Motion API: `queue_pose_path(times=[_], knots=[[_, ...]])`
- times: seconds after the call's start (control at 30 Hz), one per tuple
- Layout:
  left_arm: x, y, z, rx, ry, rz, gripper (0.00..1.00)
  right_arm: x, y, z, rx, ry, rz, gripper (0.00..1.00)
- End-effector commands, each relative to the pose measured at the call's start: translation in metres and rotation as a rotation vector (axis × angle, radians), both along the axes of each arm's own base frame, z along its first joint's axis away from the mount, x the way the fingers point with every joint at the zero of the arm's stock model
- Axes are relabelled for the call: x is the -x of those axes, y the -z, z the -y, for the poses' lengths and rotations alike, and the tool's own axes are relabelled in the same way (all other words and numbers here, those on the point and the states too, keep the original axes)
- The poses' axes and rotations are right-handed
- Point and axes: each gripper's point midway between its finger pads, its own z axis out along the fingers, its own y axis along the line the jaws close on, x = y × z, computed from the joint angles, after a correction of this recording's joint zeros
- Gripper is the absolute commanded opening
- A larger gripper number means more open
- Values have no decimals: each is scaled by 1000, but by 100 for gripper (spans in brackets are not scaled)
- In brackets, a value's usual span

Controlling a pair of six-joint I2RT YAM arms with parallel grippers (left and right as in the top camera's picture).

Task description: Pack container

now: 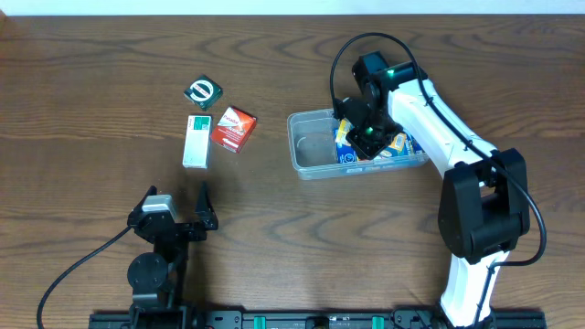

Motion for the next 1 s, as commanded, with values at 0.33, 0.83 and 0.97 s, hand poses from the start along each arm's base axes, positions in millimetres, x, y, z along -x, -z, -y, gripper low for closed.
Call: queue_pose_path(times=[0.33,0.83,0.97], knots=[[1,16,-1,-5,-3,-49,98,-46,-6,20,96,30,205,21],[1,16,-1,-5,-3,-50,98,-49,-10,-1,53,-57,240,27],[1,16,-1,-5,-3,-49,98,-47,-14,-26,5,-112,261,29]])
